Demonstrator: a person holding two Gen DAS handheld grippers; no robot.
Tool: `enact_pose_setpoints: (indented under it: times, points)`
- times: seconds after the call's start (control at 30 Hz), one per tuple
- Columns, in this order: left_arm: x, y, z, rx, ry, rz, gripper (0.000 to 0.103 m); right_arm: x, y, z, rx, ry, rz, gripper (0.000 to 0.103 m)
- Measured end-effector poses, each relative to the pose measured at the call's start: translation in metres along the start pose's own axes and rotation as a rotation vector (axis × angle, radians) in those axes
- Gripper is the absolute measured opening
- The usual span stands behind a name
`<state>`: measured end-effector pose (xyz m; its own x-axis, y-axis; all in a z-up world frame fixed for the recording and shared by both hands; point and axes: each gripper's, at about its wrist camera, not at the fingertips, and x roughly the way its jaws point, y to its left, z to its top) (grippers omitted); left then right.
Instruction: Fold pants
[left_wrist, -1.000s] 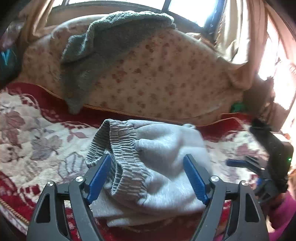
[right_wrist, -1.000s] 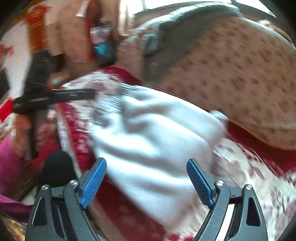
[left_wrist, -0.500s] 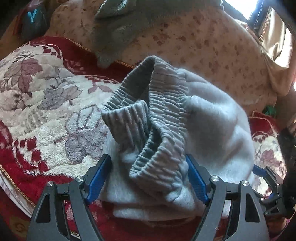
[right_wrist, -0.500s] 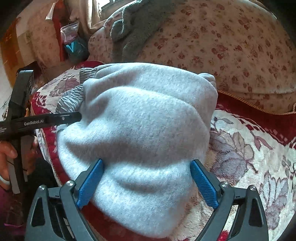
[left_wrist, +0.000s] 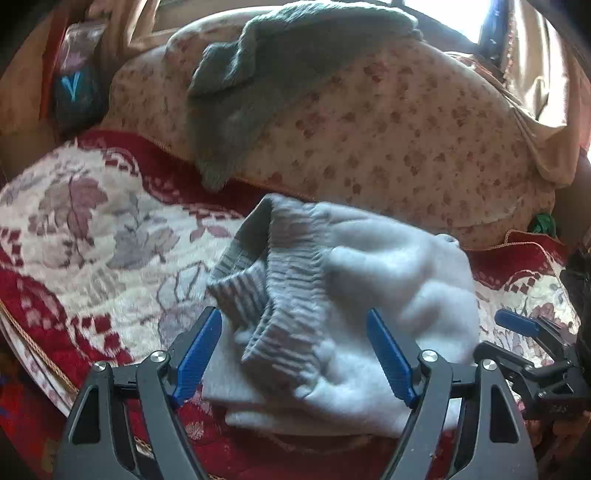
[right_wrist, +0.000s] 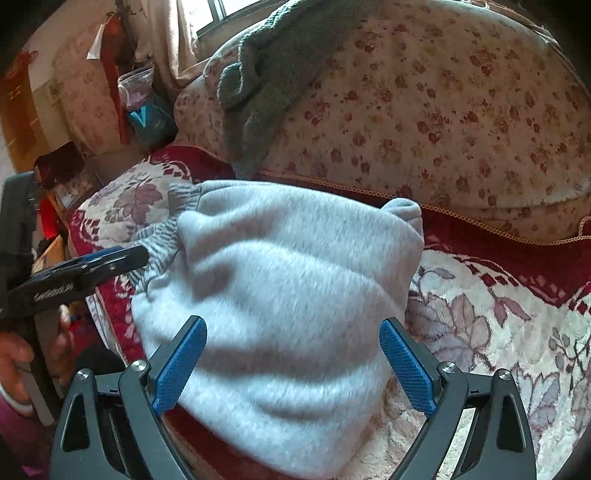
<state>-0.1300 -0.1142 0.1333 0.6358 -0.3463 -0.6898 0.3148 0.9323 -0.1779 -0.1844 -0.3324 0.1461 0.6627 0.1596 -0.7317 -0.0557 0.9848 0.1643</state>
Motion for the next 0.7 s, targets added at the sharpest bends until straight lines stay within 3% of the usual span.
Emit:
enact_pose_setpoints:
  times: [0.17, 0.7]
  points:
    - [-0.006, -0.016, 0.005, 0.04, -0.034, 0.01, 0.084, -0.006, -0.004, 0.004, 0.015, -0.013, 0.004, 0.098]
    - [0.012, -0.03, 0.004, 0.067, -0.014, 0.037, 0.085, -0.007, -0.036, -0.002, 0.093, 0.024, -0.009, 0.102]
